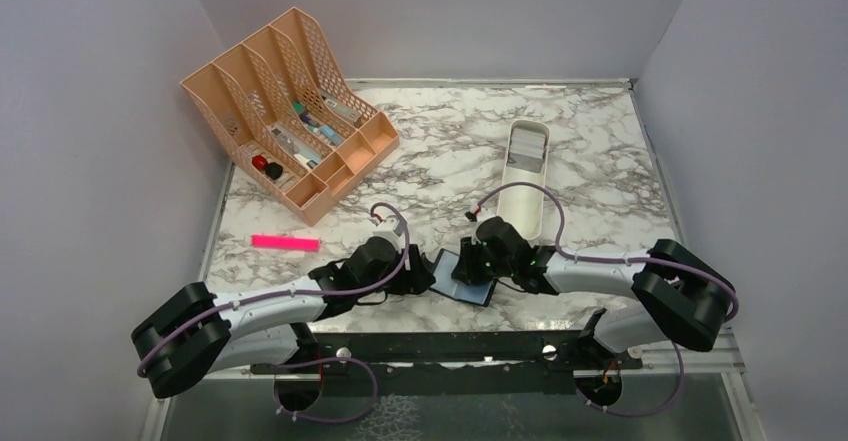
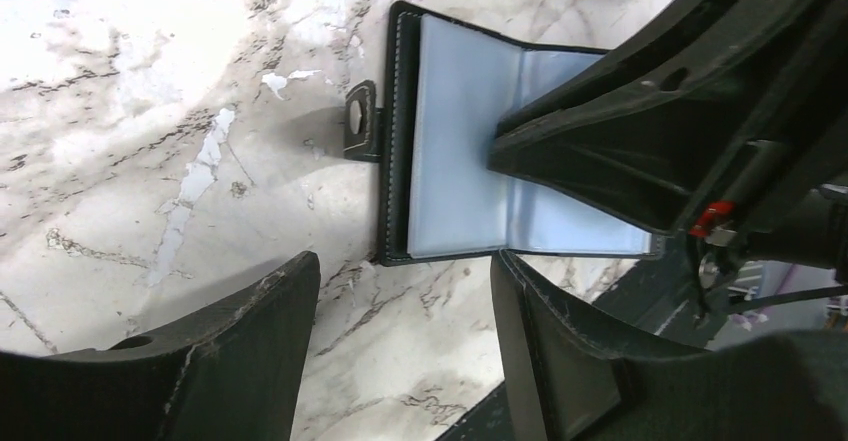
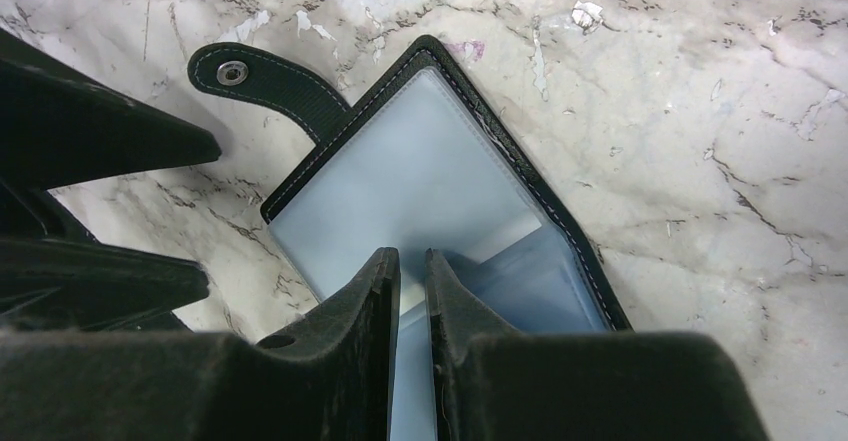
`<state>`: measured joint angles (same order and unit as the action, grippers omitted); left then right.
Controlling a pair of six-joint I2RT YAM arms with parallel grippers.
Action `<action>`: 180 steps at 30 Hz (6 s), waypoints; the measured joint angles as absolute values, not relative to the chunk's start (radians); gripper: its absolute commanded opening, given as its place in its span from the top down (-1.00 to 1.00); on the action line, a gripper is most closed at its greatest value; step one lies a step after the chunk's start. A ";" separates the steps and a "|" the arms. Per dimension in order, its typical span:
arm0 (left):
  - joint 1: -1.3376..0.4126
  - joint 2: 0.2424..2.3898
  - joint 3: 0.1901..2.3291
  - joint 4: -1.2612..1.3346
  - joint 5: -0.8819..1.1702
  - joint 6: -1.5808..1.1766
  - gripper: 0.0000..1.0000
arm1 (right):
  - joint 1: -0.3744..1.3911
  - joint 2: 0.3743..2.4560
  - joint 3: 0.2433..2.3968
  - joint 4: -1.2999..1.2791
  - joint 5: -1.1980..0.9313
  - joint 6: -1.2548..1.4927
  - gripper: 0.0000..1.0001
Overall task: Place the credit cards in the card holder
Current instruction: Adjust the card holder at the center of the board, then pick up the credit card from the storage box.
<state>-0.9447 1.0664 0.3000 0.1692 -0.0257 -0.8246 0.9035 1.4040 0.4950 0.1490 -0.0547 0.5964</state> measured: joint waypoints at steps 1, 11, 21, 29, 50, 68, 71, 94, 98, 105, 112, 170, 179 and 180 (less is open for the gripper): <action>-0.945 1.080 0.302 0.169 -0.027 -0.821 -0.33 | 0.904 1.401 0.492 0.152 -0.055 0.596 0.57; -0.945 1.186 0.386 0.132 -0.130 -0.733 -0.31 | 0.904 1.340 0.456 0.126 -0.056 0.585 0.57; -0.945 1.279 0.428 0.156 -0.199 -0.672 0.39 | 0.904 1.330 0.456 0.109 -0.074 0.582 0.56; -0.945 1.314 0.464 0.145 -0.209 -0.657 1.00 | 0.904 1.262 0.474 0.009 -0.076 0.578 0.51; -0.945 1.050 0.228 0.129 -0.305 -0.941 0.89 | 0.904 1.361 0.531 0.015 -0.076 0.588 0.52; -0.945 0.947 0.419 -0.053 -0.241 -0.905 0.05 | 0.904 1.438 0.538 0.174 -0.222 0.643 0.52; -0.945 0.944 0.432 -0.061 -0.202 -0.893 0.26 | 0.904 1.464 0.539 0.189 -0.231 0.658 0.52; -0.945 1.011 0.433 0.171 0.078 -0.832 0.65 | 0.904 1.525 0.599 0.156 -0.221 0.682 0.53; -0.945 1.059 0.416 0.173 0.062 -0.810 0.68 | 0.904 1.526 0.599 0.156 -0.221 0.685 0.53; -0.945 1.140 0.384 0.157 0.007 -0.777 0.70 | 0.904 1.514 0.599 0.140 -0.211 0.693 0.52; -0.945 1.169 0.380 0.108 -0.070 -0.757 0.70 | 0.904 1.434 0.574 0.095 -0.172 0.691 0.52; -0.945 1.190 0.350 0.134 -0.102 -0.759 0.51 | 0.245 1.555 1.113 -0.096 0.077 -0.297 -0.06; -0.945 1.188 0.340 0.153 -0.097 -0.763 0.50 | 0.231 1.750 1.269 -0.233 -0.053 -0.592 0.03; -0.945 1.187 0.337 0.156 -0.097 -0.763 0.50 | 0.231 1.752 1.269 -0.233 -0.062 -0.622 0.04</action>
<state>-0.9447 1.1866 0.3370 0.1562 -0.0971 -0.7631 0.2306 1.7523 1.2686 -0.2333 -0.0620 -0.6216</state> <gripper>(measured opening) 0.246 0.496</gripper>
